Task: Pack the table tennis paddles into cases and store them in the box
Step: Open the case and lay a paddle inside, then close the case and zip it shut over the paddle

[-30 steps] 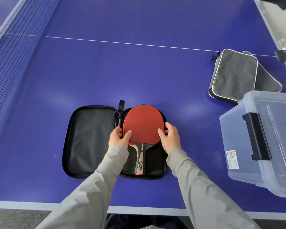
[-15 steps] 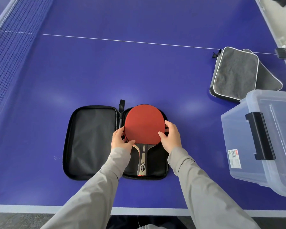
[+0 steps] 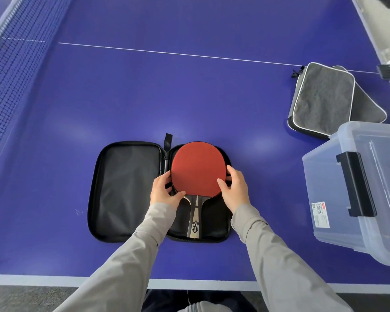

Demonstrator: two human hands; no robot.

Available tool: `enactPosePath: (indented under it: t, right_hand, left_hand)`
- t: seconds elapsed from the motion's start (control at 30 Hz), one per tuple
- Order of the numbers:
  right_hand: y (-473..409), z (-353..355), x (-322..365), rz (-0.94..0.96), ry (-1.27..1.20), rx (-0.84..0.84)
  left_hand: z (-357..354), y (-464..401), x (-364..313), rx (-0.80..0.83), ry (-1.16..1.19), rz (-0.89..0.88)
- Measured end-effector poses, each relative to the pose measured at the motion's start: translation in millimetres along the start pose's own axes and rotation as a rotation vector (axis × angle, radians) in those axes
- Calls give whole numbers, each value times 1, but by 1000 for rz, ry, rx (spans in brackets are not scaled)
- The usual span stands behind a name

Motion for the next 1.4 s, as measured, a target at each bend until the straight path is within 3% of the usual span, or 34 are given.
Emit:
enactPosePath:
  t: [0.17, 0.27, 0.37, 0.47, 0.57, 0.77, 0.9, 1.03, 1.2, 1.4]
  right_hand:
    - [16, 17, -22, 38, 106, -82]
    - [33, 23, -45, 53, 427, -64]
    - [49, 22, -65, 31, 597, -8]
    - [57, 19, -77, 27, 723, 72]
    - [58, 19, -78, 35, 776, 98]
    - [61, 21, -74, 29, 811, 111]
    - [59, 30, -56, 8, 624, 64]
    - [61, 45, -12, 79, 130, -68]
    - [62, 46, 36, 66, -378, -57]
    - [50, 33, 26, -50, -234, -38]
  left_hand:
    - [63, 8, -4, -262, -362, -146]
    - [122, 15, 16, -459, -537, -34]
    - [164, 25, 44, -534, -599, 155]
    - [179, 36, 67, -472, -579, 242]
    - [177, 43, 71, -392, -521, 184]
    - [172, 78, 24, -324, 98, -14]
    - [130, 117, -34, -201, 74, -242]
    - [60, 144, -68, -70, -165, -470]
    - [-12, 151, -74, 97, -456, -669]
    - [-42, 141, -59, 200, -600, -717]
Point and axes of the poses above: each hand's wrist, its own y-axis away from the middle knuckle, its own z-axis out of the back of the hand, x = y × z, the point moved 5 cm from there along -y, towards the middle knuckle
